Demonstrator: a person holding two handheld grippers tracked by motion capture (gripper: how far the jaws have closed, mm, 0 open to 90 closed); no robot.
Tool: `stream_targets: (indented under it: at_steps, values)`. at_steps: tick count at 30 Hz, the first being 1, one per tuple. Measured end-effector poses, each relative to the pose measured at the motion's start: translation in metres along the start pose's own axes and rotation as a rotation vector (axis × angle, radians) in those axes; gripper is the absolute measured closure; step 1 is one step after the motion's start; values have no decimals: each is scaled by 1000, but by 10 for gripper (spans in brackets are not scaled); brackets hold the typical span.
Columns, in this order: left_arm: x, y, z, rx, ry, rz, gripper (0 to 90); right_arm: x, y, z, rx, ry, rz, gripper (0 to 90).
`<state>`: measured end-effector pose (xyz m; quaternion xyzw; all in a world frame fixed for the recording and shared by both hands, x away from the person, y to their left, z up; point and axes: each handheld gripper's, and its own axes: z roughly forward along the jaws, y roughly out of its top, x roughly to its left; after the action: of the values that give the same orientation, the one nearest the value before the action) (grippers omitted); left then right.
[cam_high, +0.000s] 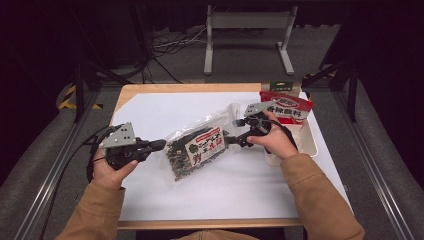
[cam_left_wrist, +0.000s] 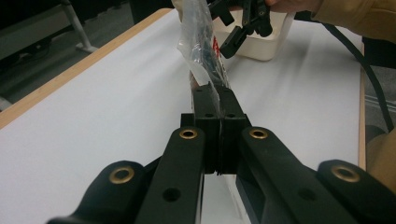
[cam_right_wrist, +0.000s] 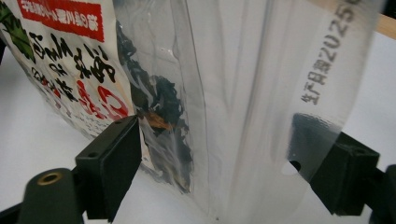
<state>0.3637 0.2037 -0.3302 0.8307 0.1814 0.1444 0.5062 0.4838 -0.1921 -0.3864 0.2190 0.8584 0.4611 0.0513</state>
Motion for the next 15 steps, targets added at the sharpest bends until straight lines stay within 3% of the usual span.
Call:
stream_targets:
  at_steps: [10,15]
  values:
    - [1,-1,1,-3,-2,-6,896,4,-1,13,1,66,-1,169]
    - [1,-1,1,-4,-1,-8,895,11,0,23,17,101,-23,196]
